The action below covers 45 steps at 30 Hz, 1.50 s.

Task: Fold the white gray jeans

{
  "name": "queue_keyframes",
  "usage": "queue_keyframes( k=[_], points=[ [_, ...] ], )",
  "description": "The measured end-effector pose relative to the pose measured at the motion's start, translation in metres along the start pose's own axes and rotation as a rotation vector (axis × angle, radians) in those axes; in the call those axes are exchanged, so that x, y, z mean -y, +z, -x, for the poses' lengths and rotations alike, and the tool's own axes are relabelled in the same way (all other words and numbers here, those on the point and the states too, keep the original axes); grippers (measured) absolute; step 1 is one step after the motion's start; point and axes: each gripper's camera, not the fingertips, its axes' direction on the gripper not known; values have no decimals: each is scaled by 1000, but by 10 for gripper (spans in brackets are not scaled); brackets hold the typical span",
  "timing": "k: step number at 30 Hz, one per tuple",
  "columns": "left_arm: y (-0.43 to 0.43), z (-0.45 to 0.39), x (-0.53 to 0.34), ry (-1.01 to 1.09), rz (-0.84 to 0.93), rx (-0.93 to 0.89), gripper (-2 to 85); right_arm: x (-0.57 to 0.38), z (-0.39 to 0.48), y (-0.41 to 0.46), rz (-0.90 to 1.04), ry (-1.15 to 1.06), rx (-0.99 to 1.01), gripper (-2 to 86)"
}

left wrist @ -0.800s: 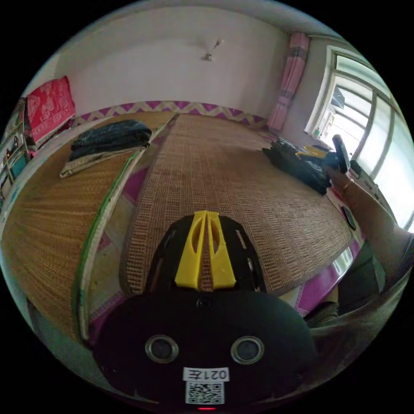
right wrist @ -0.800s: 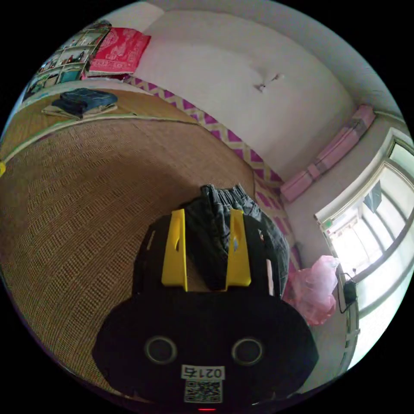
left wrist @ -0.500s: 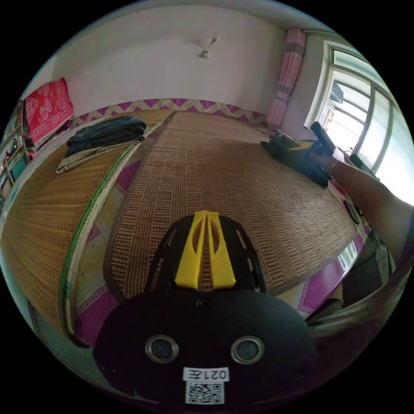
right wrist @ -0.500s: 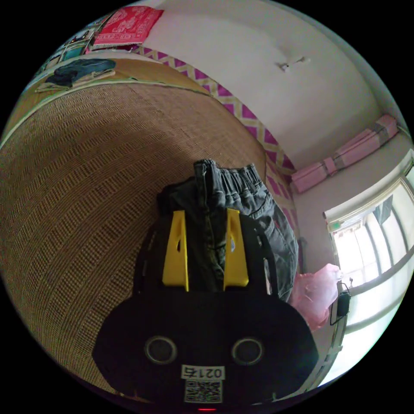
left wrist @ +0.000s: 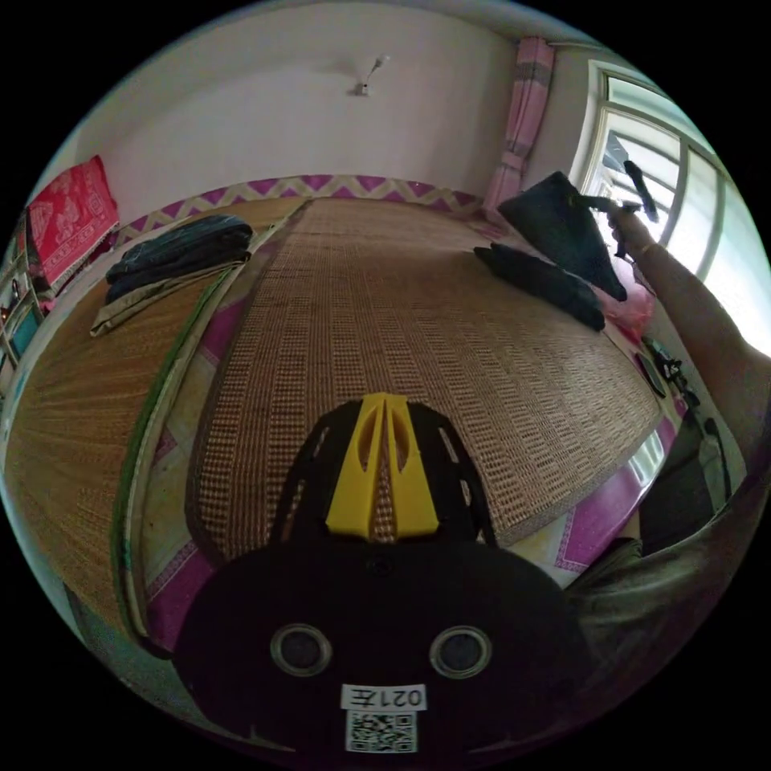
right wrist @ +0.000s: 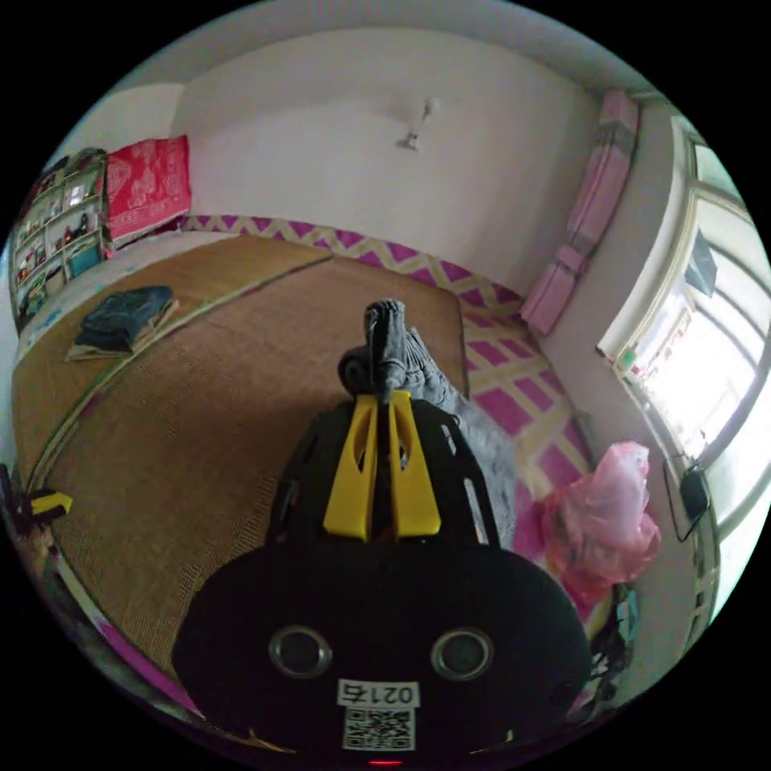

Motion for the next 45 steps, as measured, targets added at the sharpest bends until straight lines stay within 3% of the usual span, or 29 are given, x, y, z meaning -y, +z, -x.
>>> queue_keyframes(
  k=[4,6,10,12,14,16,21,25,28,29,32,34,36,41,45],
  points=[
    [-20,-11,-10,53,-72,-71,-10,35,95,-102,-83,-208,34,-6],
    [-41,-19,-18,62,-101,-66,-10,37,197,-150,-124,-367,119,-5],
    [-71,-15,-37,26,-134,-74,-10,-6,381,-175,-126,-582,282,-2],
    [-84,-5,-53,-5,-123,-48,-10,-53,492,-159,-37,-676,409,6],
    [-90,5,-66,-33,-91,-20,-10,-75,533,-140,59,-629,539,20],
    [-97,18,-80,-70,-78,-6,-10,-81,539,-141,83,-543,563,42],
    [-111,49,-106,-192,-92,-25,-10,-66,504,-209,-64,-515,494,110],
    [-114,50,-108,-213,-108,-44,-10,-38,504,-227,-60,-578,488,112],
    [-117,42,-108,-195,-116,-44,-10,-12,508,-212,2,-587,361,72],
    [-118,39,-108,-189,-121,-41,-10,-1,495,-208,-8,-561,335,62],
    [-118,35,-109,-185,-118,-42,-10,48,411,-215,-12,-372,504,45],
    [-117,35,-110,-191,-115,-43,-10,81,317,-227,-51,-172,658,40],
    [-112,34,-109,-196,-108,-50,-10,108,160,-259,-162,80,726,35],
    [-93,24,-95,-190,-84,-76,-10,82,-144,-329,-360,463,581,30],
    [-77,-1,-73,-138,-82,-99,-9,17,-329,-309,-263,705,367,29]
  ],
)
